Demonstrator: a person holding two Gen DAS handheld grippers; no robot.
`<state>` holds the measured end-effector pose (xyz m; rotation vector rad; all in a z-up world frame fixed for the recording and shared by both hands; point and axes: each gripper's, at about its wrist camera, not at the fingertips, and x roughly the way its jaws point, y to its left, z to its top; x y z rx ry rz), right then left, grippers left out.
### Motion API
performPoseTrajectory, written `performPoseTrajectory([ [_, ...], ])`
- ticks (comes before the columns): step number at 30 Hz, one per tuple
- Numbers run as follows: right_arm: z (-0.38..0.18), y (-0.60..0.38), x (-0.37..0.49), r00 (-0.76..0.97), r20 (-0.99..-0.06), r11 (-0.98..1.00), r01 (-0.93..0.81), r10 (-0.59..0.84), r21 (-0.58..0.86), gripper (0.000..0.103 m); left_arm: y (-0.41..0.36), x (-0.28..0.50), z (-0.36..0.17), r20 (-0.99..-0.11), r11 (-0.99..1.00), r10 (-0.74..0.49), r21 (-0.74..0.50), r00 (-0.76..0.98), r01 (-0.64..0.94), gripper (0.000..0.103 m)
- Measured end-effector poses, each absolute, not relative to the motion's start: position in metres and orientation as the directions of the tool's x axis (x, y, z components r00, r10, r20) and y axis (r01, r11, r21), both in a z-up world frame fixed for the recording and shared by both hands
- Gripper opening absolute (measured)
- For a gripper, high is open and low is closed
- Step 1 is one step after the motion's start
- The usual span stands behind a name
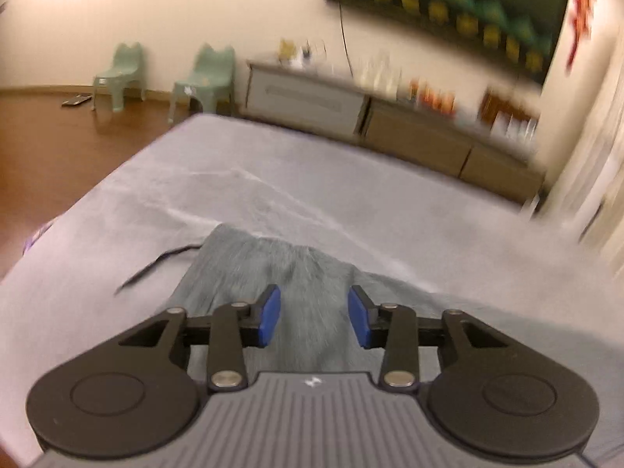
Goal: Fold clothes
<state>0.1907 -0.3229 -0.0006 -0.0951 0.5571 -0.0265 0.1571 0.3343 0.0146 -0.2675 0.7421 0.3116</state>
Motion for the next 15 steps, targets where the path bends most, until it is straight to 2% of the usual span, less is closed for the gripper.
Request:
performPoseTrajectory([
  [2,-0.017,-0.310,0.218,0.801,-0.597,0.990,-0.044,-0.045,-0.134,0.053,0.351,0.178,-0.010,-0.739,0.900,0.221,-0.097,0.636,-0.426,0.037],
  [4,-0.033,-0.320,0.237,0.730,-0.677,0.987,-0.021,-0.095,-0.162,0.048,0.367,0.200,-0.034,-0.778,0.876,0.257,-0.063,0.573,-0.479,0.019],
  [5,-0.041,-0.332,0.244,0.681,-0.721,0.985,0.003,-0.126,-0.170,0.046,0.380,0.199,-0.043,-0.792,0.852,0.274,-0.063,0.545,-0.520,0.004],
  [6,-0.044,-0.349,0.243,0.673,-0.729,0.988,0.024,-0.128,-0.151,0.050,0.390,0.195,-0.043,-0.790,0.836,0.265,-0.098,0.553,-0.540,0.004],
  [7,-0.043,-0.365,0.243,0.668,-0.731,0.988,0.055,-0.144,-0.144,0.049,0.397,0.193,-0.041,-0.794,0.826,0.250,-0.125,0.555,-0.550,0.004],
  [10,-0.042,-0.398,0.236,0.671,-0.720,0.984,0.105,-0.179,-0.147,0.046,0.393,0.183,-0.027,-0.777,0.841,0.263,-0.107,0.573,-0.531,0.004],
  [11,-0.040,-0.400,0.234,0.671,-0.720,0.984,0.101,-0.177,-0.148,0.045,0.392,0.178,-0.020,-0.761,0.848,0.254,-0.122,0.597,-0.516,0.012],
  [12,-0.038,-0.402,0.232,0.671,-0.720,0.984,0.097,-0.175,-0.149,0.043,0.386,0.166,-0.012,-0.744,0.864,0.232,-0.139,0.626,-0.485,0.026],
  [14,-0.024,-0.392,0.222,0.709,-0.685,0.985,0.095,-0.169,-0.144,0.040,0.373,0.142,0.005,-0.708,0.894,0.183,-0.169,0.682,-0.415,0.030],
  [15,-0.012,-0.385,0.211,0.755,-0.647,0.994,0.053,-0.105,-0.100,0.040,0.366,0.130,0.013,-0.689,0.907,0.157,-0.182,0.707,-0.379,0.032],
])
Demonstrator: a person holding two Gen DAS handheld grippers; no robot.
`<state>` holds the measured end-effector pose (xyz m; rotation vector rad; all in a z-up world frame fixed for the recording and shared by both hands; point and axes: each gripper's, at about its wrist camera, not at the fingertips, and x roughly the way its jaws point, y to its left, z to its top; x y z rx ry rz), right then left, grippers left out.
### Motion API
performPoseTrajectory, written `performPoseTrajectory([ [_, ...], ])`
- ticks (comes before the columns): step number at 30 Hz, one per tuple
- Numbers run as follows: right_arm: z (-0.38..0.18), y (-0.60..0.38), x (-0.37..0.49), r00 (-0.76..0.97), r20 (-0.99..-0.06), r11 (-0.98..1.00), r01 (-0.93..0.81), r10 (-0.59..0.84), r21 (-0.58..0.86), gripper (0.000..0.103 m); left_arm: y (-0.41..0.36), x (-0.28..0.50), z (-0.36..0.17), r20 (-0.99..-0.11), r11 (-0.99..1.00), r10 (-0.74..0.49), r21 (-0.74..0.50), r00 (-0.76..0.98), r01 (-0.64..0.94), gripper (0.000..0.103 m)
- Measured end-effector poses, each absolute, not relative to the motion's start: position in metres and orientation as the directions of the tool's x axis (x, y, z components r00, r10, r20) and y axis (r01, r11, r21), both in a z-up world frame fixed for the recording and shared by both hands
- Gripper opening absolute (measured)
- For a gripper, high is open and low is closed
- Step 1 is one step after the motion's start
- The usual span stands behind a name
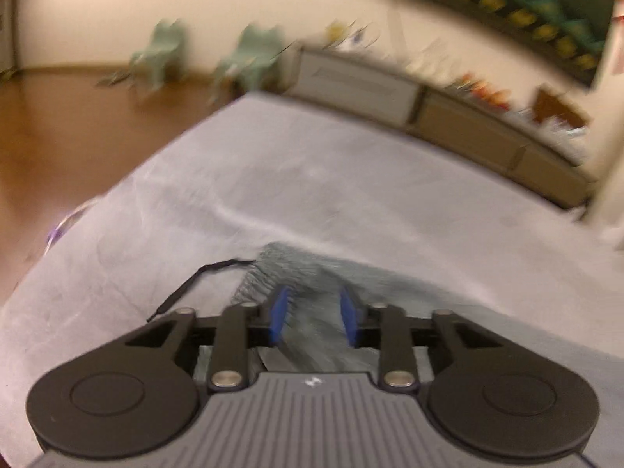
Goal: Fold clothes
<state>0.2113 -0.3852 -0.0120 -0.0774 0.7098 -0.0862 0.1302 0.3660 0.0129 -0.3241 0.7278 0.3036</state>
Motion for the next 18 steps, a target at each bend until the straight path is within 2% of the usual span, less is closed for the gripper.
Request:
performPoseTrajectory([
  [2,0.006,-0.376,0.189,0.812,-0.580,0.997,-0.077,0.066,0.005,0.047,0.360,0.118,0.006,-0.730,0.914,0.158,-0.146,0.665,-0.378,0.032],
  [3,0.004,-0.372,0.185,0.790,-0.596,0.989,-0.140,0.141,0.048,0.050,0.363,0.126,-0.003,-0.757,0.911,0.174,-0.119,0.630,-0.395,0.032],
  [4,-0.004,-0.369,0.187,0.750,-0.642,0.985,-0.163,0.158,0.052,0.049,0.369,0.127,-0.014,-0.786,0.900,0.199,-0.090,0.585,-0.427,0.030],
  [6,-0.022,-0.368,0.193,0.675,-0.728,0.987,-0.160,0.121,0.015,0.047,0.386,0.125,-0.032,-0.829,0.871,0.223,-0.066,0.512,-0.486,0.004],
  [7,-0.031,-0.372,0.195,0.649,-0.757,0.991,-0.136,0.073,-0.021,0.055,0.392,0.120,-0.033,-0.826,0.861,0.220,-0.085,0.519,-0.501,0.004],
  [8,-0.033,-0.380,0.195,0.643,-0.766,0.994,-0.096,0.022,-0.052,0.056,0.396,0.114,-0.028,-0.818,0.851,0.207,-0.120,0.537,-0.511,0.004],
  [9,-0.033,-0.388,0.195,0.641,-0.767,0.996,-0.050,-0.029,-0.079,0.055,0.398,0.107,-0.021,-0.801,0.840,0.209,-0.146,0.561,-0.522,0.006],
  [10,-0.033,-0.393,0.194,0.641,-0.765,0.994,-0.022,-0.069,-0.108,0.050,0.399,0.100,-0.014,-0.783,0.829,0.214,-0.170,0.584,-0.532,0.008],
  [11,-0.033,-0.396,0.192,0.641,-0.761,0.991,0.001,-0.106,-0.137,0.044,0.400,0.092,-0.008,-0.765,0.810,0.228,-0.193,0.602,-0.553,0.028],
  [12,-0.030,-0.392,0.193,0.650,-0.746,0.984,0.017,-0.146,-0.177,0.041,0.401,0.087,-0.005,-0.755,0.793,0.228,-0.222,0.615,-0.567,0.038],
  [13,-0.025,-0.386,0.195,0.663,-0.726,0.975,0.031,-0.186,-0.221,0.042,0.402,0.082,-0.002,-0.745,0.775,0.226,-0.253,0.628,-0.579,0.038],
  [15,-0.008,-0.350,0.187,0.754,-0.613,0.943,0.026,-0.236,-0.331,0.045,0.412,0.075,-0.005,-0.742,0.723,0.198,-0.330,0.640,-0.607,0.040],
  [16,0.001,-0.325,0.180,0.804,-0.556,0.936,0.003,-0.211,-0.351,0.048,0.419,0.072,-0.008,-0.743,0.686,0.182,-0.373,0.644,-0.625,0.041],
  [18,0.016,-0.266,0.161,0.886,-0.451,0.927,-0.073,-0.109,-0.368,0.050,0.436,0.066,-0.017,-0.739,0.615,0.125,-0.466,0.662,-0.636,0.044],
])
